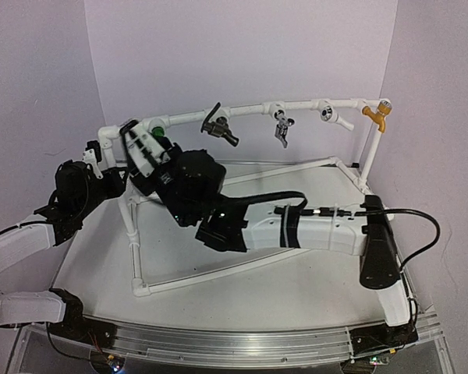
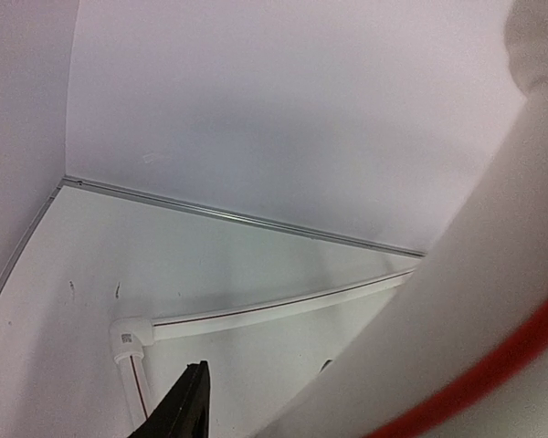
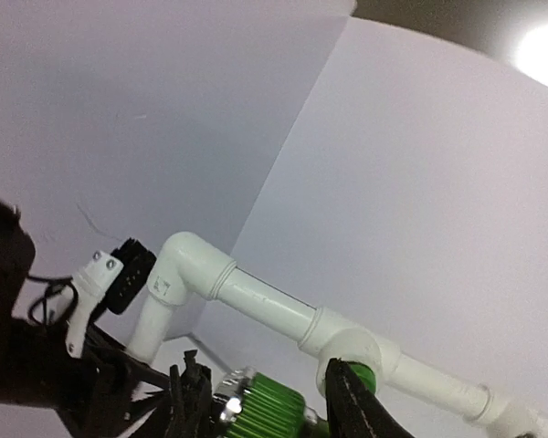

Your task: Install the water faucets

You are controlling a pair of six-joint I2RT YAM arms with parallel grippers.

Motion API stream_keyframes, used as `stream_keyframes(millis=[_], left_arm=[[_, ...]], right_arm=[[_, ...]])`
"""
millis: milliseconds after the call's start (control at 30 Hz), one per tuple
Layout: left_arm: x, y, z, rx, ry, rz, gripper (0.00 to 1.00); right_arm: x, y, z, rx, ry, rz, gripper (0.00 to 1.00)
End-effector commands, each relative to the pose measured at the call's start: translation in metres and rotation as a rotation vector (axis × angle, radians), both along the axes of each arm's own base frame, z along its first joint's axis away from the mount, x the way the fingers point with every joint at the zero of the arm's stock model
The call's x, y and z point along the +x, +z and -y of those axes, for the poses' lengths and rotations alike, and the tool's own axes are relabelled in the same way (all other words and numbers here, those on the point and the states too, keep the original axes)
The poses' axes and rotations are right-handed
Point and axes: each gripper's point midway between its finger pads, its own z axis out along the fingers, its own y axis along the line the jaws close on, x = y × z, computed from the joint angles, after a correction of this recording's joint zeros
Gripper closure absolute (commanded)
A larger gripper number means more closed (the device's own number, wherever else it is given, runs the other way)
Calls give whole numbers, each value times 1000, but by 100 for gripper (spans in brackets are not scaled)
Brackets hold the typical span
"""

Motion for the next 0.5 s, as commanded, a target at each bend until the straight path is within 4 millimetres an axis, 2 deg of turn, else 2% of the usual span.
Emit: stream_keyframes(millis=[0,67,167,233,300,333,467], left_arm=[[-12,-24,25,-228,-73,-173,100],[-12,-23,25,-228,-74,-171,100],[-13,-20,27,-229,-85,-165,100],[-14,-19,28,-226,-94,-160,100],[-15,-18,27,-220,-96,-155,100],[-15,-18,27,-215,-97,-153,100],[-16,-18,27,-207,-103,-150,100]], right_arm=[[88,67,173,938,-180,-399,100],[92,61,174,992,-113,-465,100],[88,69,152,850,-40,-444,99],[76,75,127,670,53,-388,87],[54,72,105,469,137,-308,69],[42,70,96,363,167,-256,60],[-4,49,64,-40,221,-134,36]])
